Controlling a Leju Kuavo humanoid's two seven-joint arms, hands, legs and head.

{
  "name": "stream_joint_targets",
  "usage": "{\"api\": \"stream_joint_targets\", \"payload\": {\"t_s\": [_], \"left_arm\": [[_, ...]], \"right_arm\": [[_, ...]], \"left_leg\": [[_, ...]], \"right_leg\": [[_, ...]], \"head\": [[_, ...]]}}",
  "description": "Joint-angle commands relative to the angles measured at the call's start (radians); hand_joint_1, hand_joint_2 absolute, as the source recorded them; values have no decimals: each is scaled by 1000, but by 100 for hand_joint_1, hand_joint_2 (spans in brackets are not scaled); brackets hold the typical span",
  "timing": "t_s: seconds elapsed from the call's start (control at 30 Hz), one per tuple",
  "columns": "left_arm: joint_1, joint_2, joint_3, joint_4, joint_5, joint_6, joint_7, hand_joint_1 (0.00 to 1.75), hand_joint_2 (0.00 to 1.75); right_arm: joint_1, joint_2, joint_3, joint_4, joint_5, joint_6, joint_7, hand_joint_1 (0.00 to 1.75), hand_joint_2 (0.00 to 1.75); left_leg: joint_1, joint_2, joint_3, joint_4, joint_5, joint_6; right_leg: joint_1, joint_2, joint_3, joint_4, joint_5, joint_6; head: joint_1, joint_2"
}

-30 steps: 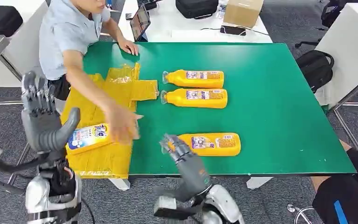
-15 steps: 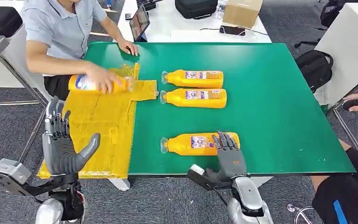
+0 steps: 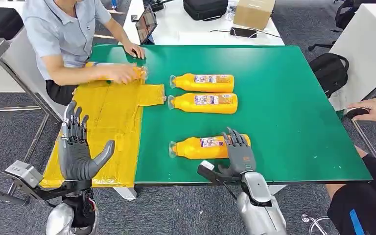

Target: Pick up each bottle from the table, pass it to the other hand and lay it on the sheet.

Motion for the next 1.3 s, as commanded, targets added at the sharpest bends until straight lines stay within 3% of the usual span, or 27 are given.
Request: {"api": "stream_joint_targets", "payload": {"t_s": [0.03, 0.33, 0.5, 0.57, 0.6, 0.67, 0.73, 0.8, 0.87, 0.9, 0.93, 0.97, 1.0, 1.07, 1.1, 1.13, 1.2, 1.3], "left_arm": [[-58, 3, -1, 84, 9, -12, 1, 0, 175], [-42, 3, 4, 90, 57, -50, 31, 0, 175], [-27, 3, 23, 103, 73, -67, 52, 0, 175], [-32, 3, 28, 119, 72, -68, 54, 0, 175], [-34, 3, 30, 125, 76, -73, 57, 0, 175], [-36, 3, 32, 132, 76, -74, 58, 0, 175], [-41, 3, 35, 152, 75, -93, 66, 0, 175], [-43, 3, 34, 155, 67, -96, 57, 0, 175], [-42, 3, 33, 151, 66, -97, 56, 0, 175], [-42, 3, 32, 150, 66, -98, 56, 0, 175], [-46, 3, 30, 154, 66, -99, 57, 0, 175], [-47, 3, 30, 155, 66, -99, 57, 0, 175], [-50, 3, 30, 160, 67, -101, 58, 0, 175], [-54, 3, 29, 164, 70, -106, 58, 0, 175], [-60, 3, 28, 175, 78, -120, 64, 0, 175], [-63, 3, 26, 179, 78, -120, 64, 0, 175], [-78, 3, 21, 204, 81, -125, 66, 0, 175], [-88, 3, 13, 214, 77, -118, 68, 0, 175]], "right_arm": [[-67, -37, 57, 199, 90, -27, 29, 0, 175], [-80, -48, 135, 224, 90, 18, 105, 0, 175], [-177, -41, 105, 472, 90, 246, 260, 0, 175], [-189, -50, 88, 528, 80, 255, 276, 0, 175], [-191, -57, 80, 543, 86, 261, 286, 16, 175], [-191, -68, 83, 560, 90, 279, 301, 136, 175], [-186, -80, 63, 574, 90, 319, 309, 154, 175], [-177, -88, 57, 576, 90, 321, 303, 148, 175], [-165, -103, 54, 573, 90, 316, 305, 155, 175], [-160, -114, 48, 576, 88, 321, 302, 162, 175], [-149, -126, 30, 573, 79, 320, 293, 159, 175], [-148, -130, 28, 573, 79, 318, 289, 159, 175], [-138, -137, 10, 568, 67, 305, 264, 171, 175], [-114, -145, -28, 553, 24, 275, 168, 175, 175], [-92, -138, -101, 534, -78, 266, 15, 175, 175], [-80, -143, -104, 533, -82, 262, 4, 175, 175], [-49, -129, -163, 487, -192, 247, -172, 175, 175], [-22, -108, -175, 416, -262, 251, -261, 175, 175]], "left_leg": [[0, -1, 3, -1, 0, 1], [1, 1, 4, -2, 0, 1], [0, 3, 7, -2, 0, 1], [1, 6, 12, -3, -1, 1], [1, 5, 14, -2, -2, 1], [1, 5, 20, -2, -4, 1], [1, 4, 27, -2, -11, 2], [1, 2, 25, -3, -8, 4], [2, -2, 24, -4, -6, 5], [1, 0, 32, 0, -10, 4], [2, -4, 26, -1, -6, 5], [1, -2, 32, 0, -8, 4], [2, -2, 32, 1, -8, 5], [1, -3, 34, 0, -5, 9], [2, -8, 29, -1, -3, 10], [2, -7, 32, 0, -4, 9], [2, -9, 31, -1, -3, 10], [2, -4, 34, 0, -7, 9]], "right_leg": [[1, -2, 4, -2, 0, -2], [1, -2, 5, -2, 0, -3], [1, 1, 6, -2, 0, -2], [2, 4, 9, -4, 1, -3], [1, 5, 10, -4, 0, -2], [2, 5, 6, -4, -2, -5], [2, 5, 12, -5, -7, -2], [2, 2, 12, -6, -8, -4], [3, -2, 15, -9, -12, -3], [2, 2, 21, -6, -16, -2], [3, -2, 18, -8, -13, -3], [2, 0, 24, -7, -15, -2], [2, -1, 25, -7, -15, -2], [1, -2, 27, -9, -15, -1], [2, -7, 25, -12, -14, -2], [2, -6, 29, -13, -15, -1], [2, -9, 29, -15, -14, -2], [3, -4, 32, -16, -14, -1]], "head": [[0, 0], [0, 0], [0, 0], [0, 0], [0, 0], [0, 0], [0, 0], [1, 0], [0, 0], [1, 0], [0, 0], [1, 0], [0, 0], [0, 0], [0, 0], [1, 0], [0, 0], [0, 0]]}}
